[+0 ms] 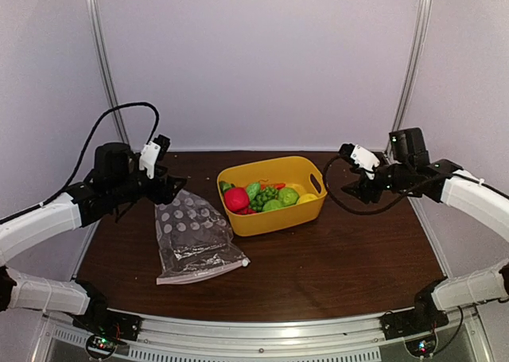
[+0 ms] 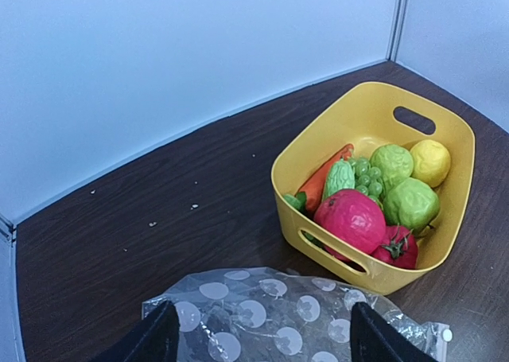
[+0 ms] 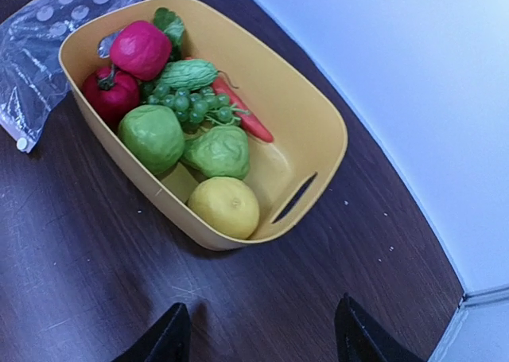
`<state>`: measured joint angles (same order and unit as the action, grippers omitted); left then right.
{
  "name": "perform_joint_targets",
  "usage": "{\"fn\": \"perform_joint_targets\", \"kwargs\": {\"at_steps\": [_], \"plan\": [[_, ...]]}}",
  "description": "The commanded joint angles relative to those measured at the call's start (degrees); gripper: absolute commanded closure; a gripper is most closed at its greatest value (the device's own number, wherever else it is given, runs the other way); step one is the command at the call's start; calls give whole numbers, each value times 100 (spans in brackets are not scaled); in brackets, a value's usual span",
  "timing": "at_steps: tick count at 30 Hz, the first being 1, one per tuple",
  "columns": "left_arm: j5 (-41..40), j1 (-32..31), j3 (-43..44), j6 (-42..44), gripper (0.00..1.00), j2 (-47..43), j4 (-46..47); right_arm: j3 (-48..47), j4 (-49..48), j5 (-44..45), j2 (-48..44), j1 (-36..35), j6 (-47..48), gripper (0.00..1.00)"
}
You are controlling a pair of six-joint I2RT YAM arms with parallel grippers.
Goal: Place the food in the zip-top bag and seal the zipper
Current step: Move the bin to the corner of the board.
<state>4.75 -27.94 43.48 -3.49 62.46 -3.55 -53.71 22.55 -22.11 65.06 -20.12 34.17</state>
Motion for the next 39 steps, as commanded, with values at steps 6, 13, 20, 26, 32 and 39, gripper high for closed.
{"fn": "perform_joint_targets", "kwargs": {"at_steps": [6,13,20,26,32,39], "plan": [[264,-71,67,145,25,77,35,-1421,929,662,1908,-1404,1363,42],[137,-71,75,163,24,0,-23,-2584,1263,693,3170,-1878,1491,45],[96,-71,61,175,24,-51,-23,-3130,1875,440,3769,-1983,1846,49],[78,-71,80,177,24,-57,-33,-2937,1888,363,3675,-1990,1843,51],[113,-71,79,176,24,-80,-36,-3006,1790,582,3994,-1996,1586,67],[96,-71,64,176,24,-63,-39,-3100,1553,830,4089,-1976,1218,86]]}}
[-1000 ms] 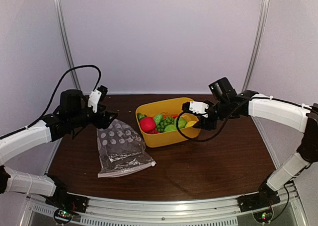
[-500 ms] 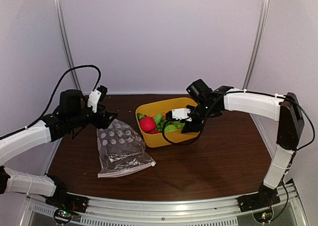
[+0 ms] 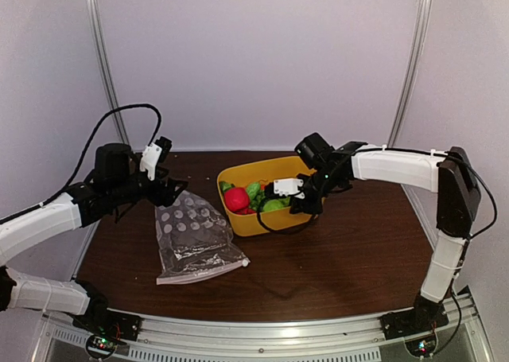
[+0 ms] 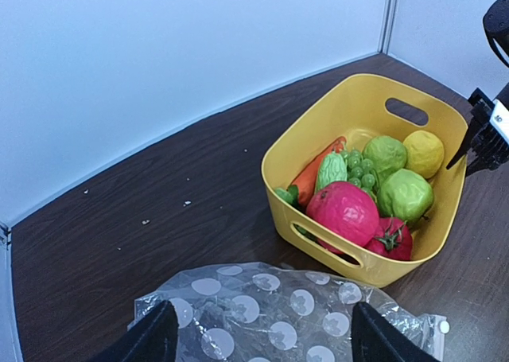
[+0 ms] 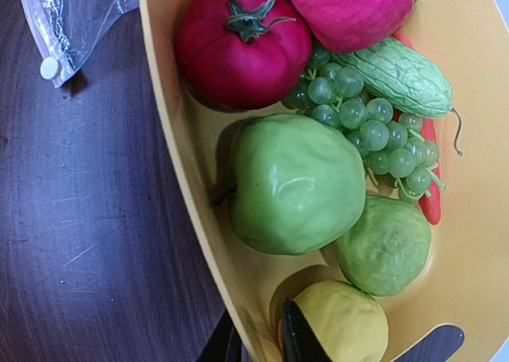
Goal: Place the food in the zip-top bag and seal the zipper
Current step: Move the bin to the corner of the board.
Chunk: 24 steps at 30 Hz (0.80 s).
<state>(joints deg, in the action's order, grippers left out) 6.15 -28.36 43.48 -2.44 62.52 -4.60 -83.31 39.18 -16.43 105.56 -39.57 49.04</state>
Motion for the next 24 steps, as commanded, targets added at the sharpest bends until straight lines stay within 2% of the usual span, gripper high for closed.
{"fn": "perform_joint_targets", "kwargs": {"at_steps": [1,5,9,15,22,24], "plan": [[-45,-29,71,76,24,-71,67,-123,-146,298,33,-10,-367,88],[-63,-30,63,77,24,-82,70,-66,-220,148,-85,306,-872,100],[-40,-38,71,68,24,-61,73,376,-443,81,-449,818,-1308,100],[-5,-83,73,76,25,25,73,1138,-981,463,-1003,1510,-2112,100],[253,-330,110,94,26,181,60,1490,-1300,602,-1140,1655,-2318,100],[207,-745,192,255,27,186,-109,1445,-1326,526,-1141,1657,-2311,98]]}}
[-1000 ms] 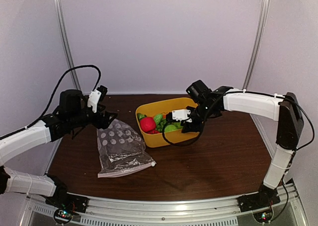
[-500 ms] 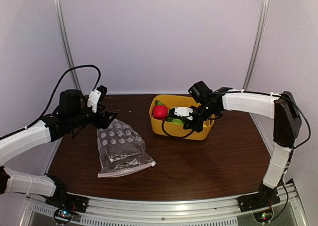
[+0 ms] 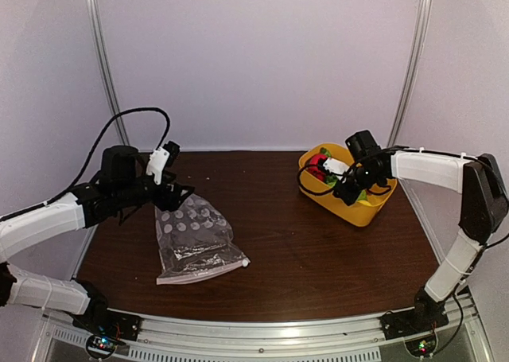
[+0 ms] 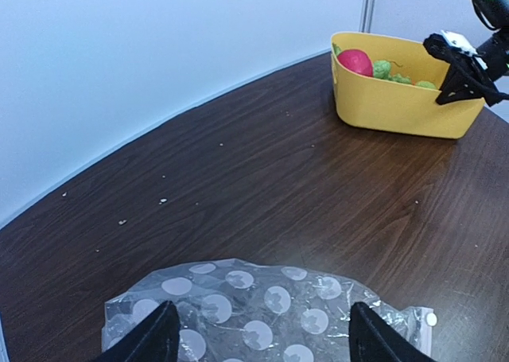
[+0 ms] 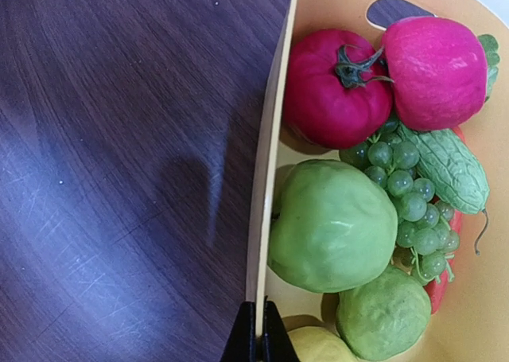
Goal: Place the food in the zip-top bag and seal the zipper
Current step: Move the bin to the corner of the board, then pick up the zipper food storage bag at the center of the board.
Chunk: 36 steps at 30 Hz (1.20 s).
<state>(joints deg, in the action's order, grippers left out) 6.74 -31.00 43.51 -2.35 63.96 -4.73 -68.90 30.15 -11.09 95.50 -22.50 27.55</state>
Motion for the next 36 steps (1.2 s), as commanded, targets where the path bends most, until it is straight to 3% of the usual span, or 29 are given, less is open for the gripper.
{"fn": "perform_joint_targets", "kwargs": {"at_steps": [1,3,8,12,21,28,36], "plan": [[31,-822,285,444,27,68,-304,-18,-426,-45,-147,-52,-162,96],[-413,-1541,541,727,26,193,-739,-104,-355,-136,-235,-51,-139,89],[-1801,-3150,1326,766,26,920,-2279,-51,-15,-523,-1039,-50,-144,56],[-2850,-3979,1829,597,29,1797,-3355,475,-59,-468,-2038,-35,-189,47],[-4190,-4646,2248,-9,36,3387,-5022,2220,-1128,-776,-3393,448,-553,43],[-4699,-4686,2079,-108,35,3717,-4969,2303,-1209,-941,-3415,734,-655,43],[-4737,-4687,1960,-174,33,4120,-4907,2385,-1249,-963,-3541,749,-612,43]]}}
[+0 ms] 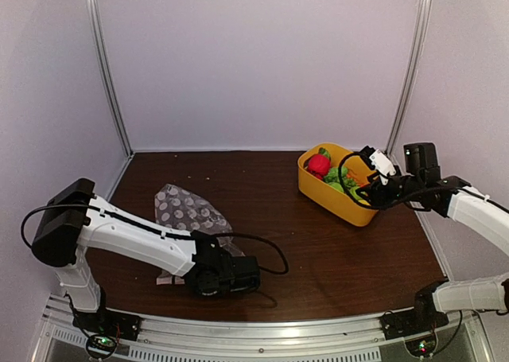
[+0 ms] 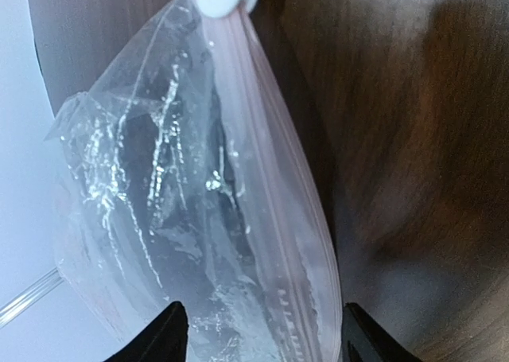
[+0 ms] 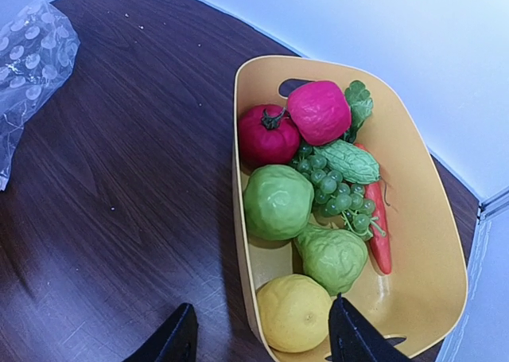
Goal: Place the food in the zip-top bag and seal the zipper
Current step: Pick up the zipper food storage bag at the center of the board.
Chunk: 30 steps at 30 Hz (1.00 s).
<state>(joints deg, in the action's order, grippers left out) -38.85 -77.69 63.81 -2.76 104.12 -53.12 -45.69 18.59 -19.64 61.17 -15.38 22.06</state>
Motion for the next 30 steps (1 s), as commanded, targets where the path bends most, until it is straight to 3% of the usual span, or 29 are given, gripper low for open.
{"fn": "perform_joint_targets", "kwargs": {"at_steps": [1,7,13,20,23,30], "plan": [[-245,-17,-83,-144,32,113,-43,80,-99,-110,-117,37,-59,43],[-999,-18,-22,-316,42,381,-97,122,-119,-110,-119,43,-36,43],[-1326,-2,100,-576,70,493,-380,140,-132,-127,-112,52,-44,43],[-1567,114,650,-890,89,317,-804,35,-137,-157,-37,108,-182,43],[-1311,278,977,-810,100,38,-723,-297,8,-205,132,184,-254,44],[41,847,1721,-248,100,-696,180,-1455,538,-192,978,272,-327,45]]}}
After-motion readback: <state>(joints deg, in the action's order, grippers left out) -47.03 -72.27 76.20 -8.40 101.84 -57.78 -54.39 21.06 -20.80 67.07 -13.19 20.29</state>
